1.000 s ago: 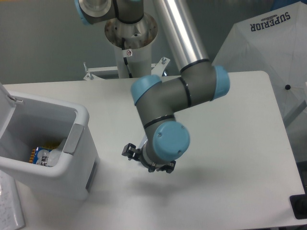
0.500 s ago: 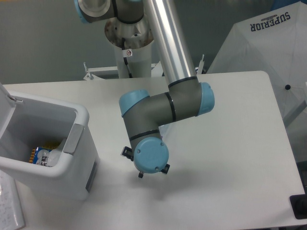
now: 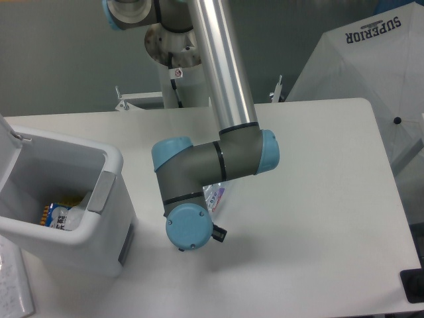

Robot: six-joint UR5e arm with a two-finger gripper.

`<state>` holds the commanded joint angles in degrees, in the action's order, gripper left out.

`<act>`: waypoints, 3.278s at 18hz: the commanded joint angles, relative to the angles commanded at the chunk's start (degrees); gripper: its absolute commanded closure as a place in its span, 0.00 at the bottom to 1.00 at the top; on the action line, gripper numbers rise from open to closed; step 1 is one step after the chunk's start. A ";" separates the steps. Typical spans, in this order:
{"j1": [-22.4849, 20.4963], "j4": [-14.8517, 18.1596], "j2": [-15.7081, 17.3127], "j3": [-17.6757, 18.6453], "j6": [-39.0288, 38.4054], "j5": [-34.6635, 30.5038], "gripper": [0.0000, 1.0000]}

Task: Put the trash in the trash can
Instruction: 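Rotate the gripper and lower it around the water bottle, then close the gripper on the bottle and lift it, then carry the bottle over the bin and lower it inside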

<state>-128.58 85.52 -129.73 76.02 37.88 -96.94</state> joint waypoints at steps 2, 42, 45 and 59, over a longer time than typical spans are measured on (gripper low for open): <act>0.00 0.09 -0.09 0.18 0.00 0.00 0.17; -11.95 -16.07 11.33 -11.60 -1.93 33.38 1.00; -12.65 -19.94 14.14 -11.60 -2.63 38.74 1.00; -11.08 -30.67 25.74 -10.90 -6.94 57.91 1.00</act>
<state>-139.66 54.84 -103.98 65.13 30.94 -39.03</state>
